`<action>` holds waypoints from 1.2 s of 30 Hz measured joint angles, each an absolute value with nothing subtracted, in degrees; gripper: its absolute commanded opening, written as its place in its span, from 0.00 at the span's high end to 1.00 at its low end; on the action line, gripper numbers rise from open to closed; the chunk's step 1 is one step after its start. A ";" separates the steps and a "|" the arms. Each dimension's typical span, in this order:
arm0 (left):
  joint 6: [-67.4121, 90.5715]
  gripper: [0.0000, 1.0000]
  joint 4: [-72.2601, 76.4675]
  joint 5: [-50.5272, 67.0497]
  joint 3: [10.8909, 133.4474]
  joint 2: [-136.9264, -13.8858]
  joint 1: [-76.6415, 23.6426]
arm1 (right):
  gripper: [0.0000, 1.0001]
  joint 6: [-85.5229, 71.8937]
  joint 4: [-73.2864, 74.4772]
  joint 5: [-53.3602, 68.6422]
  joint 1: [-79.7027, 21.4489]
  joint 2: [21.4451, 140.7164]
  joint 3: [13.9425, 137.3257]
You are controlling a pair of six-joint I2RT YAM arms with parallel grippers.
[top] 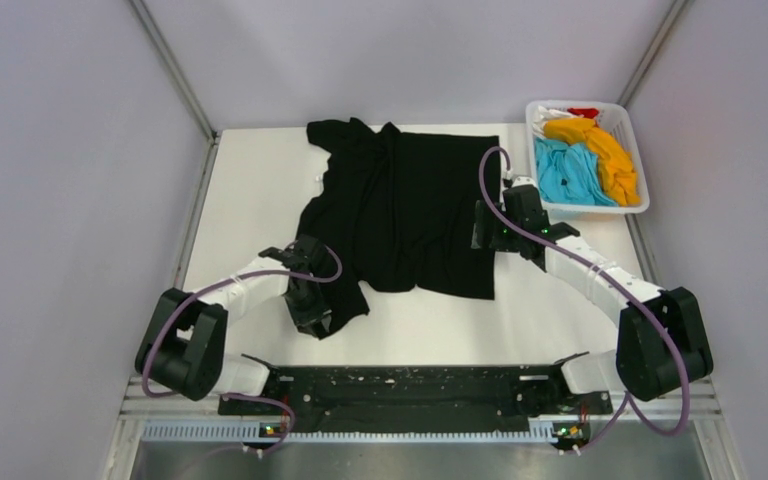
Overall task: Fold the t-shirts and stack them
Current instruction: Flatten out the tshirt
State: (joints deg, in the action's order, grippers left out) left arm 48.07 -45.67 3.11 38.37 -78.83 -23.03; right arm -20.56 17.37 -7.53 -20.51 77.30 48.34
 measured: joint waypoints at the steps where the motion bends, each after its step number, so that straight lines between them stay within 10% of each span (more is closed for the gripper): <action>1: 47.90 0.71 -45.93 3.22 38.79 -79.46 -23.00 | 0.02 -20.56 17.37 -7.53 -20.51 77.30 48.34; 6: 47.13 1.00 -45.84 4.80 40.36 -81.97 -22.96 | 0.02 -20.43 17.34 -7.70 -20.51 77.30 48.34; 36: 43.31 1.00 -38.30 -11.86 39.79 -60.58 -23.29 | 0.20 -35.77 31.44 -9.41 -28.77 77.67 41.21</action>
